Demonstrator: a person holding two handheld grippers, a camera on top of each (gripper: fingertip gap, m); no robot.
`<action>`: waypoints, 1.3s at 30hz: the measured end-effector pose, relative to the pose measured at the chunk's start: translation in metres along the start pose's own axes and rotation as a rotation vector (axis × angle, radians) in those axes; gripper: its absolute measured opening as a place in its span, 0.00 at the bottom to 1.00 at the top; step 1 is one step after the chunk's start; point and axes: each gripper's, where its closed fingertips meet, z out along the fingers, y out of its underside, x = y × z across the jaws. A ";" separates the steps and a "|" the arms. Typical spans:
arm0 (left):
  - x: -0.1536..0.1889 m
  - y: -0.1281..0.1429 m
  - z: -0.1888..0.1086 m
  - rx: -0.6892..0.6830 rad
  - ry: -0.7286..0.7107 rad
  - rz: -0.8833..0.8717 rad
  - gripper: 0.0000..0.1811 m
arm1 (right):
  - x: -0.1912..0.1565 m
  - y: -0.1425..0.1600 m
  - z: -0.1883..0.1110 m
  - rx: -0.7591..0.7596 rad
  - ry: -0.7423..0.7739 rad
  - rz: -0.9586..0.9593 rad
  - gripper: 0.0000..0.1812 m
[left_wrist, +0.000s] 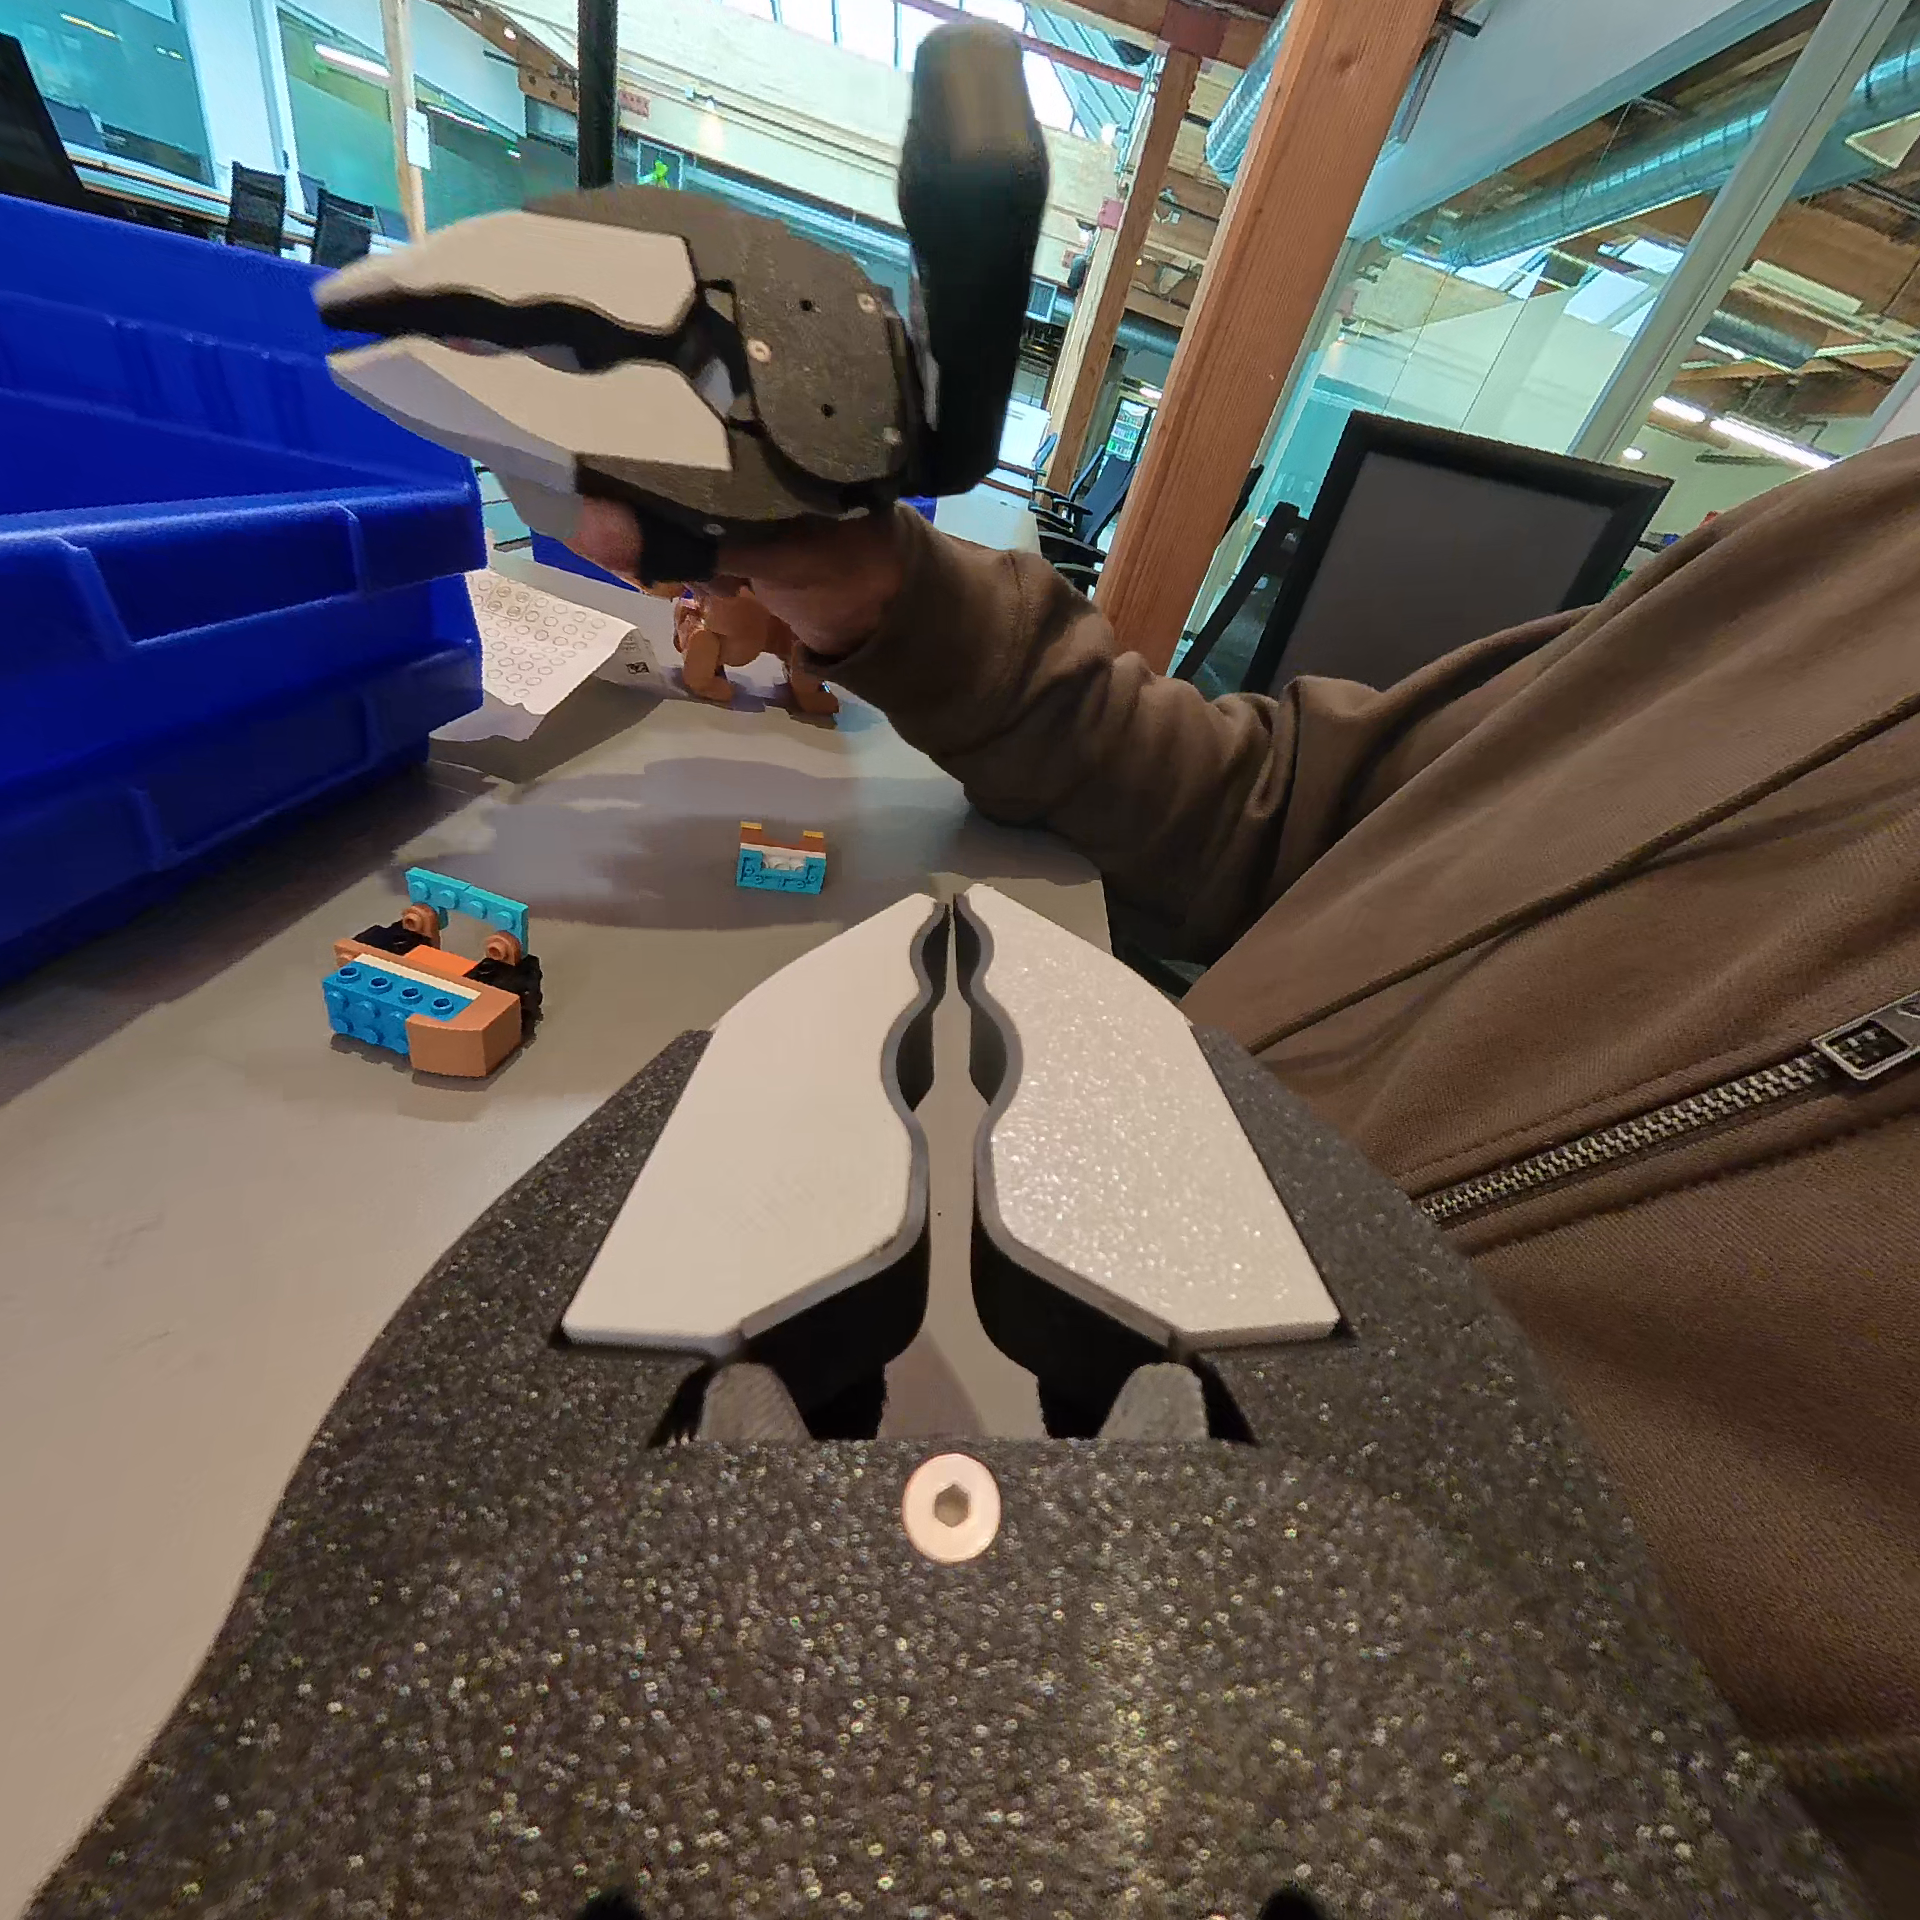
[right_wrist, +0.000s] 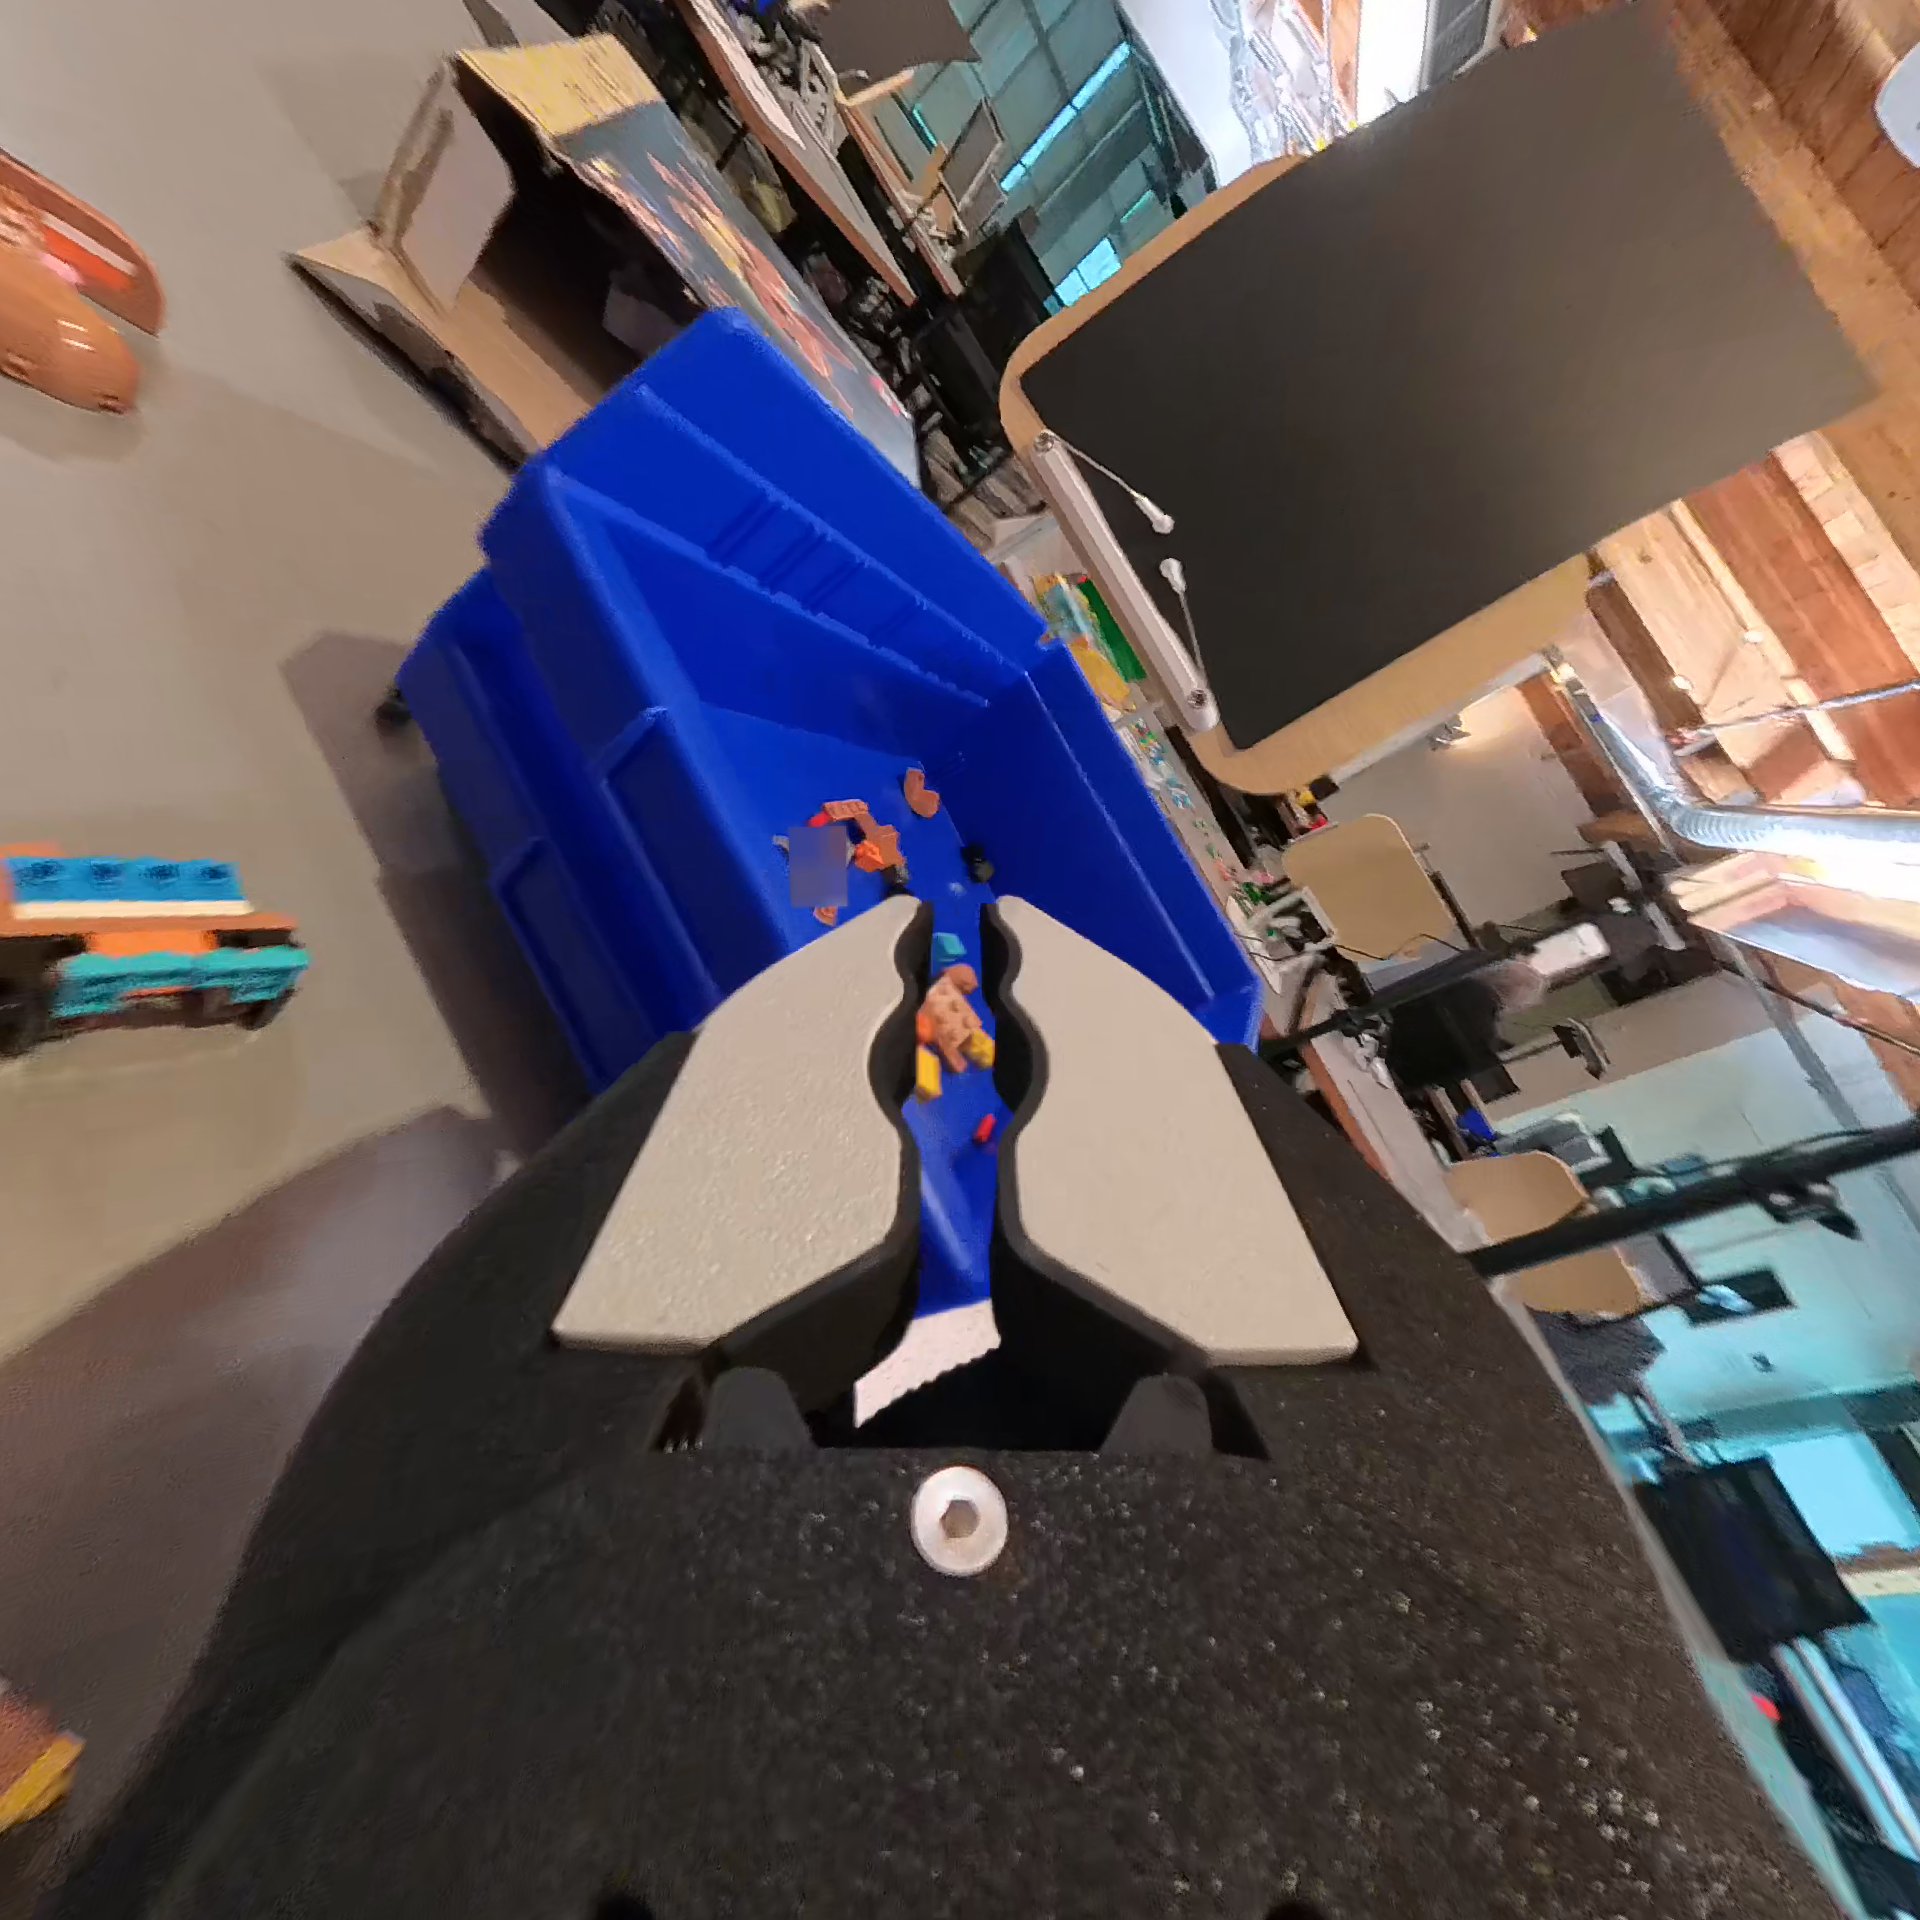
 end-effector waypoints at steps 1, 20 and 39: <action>0.000 0.000 0.000 0.001 -0.002 -0.001 0.00 | -0.006 0.000 -0.006 0.013 -0.032 0.016 0.05; -0.003 0.006 0.007 -0.047 0.020 -0.048 0.01 | -0.110 0.063 -0.133 0.062 -0.755 0.354 0.21; -0.060 -0.070 0.038 -0.034 -0.170 -0.092 0.23 | -0.071 -0.014 -0.050 0.181 -0.498 -0.309 0.21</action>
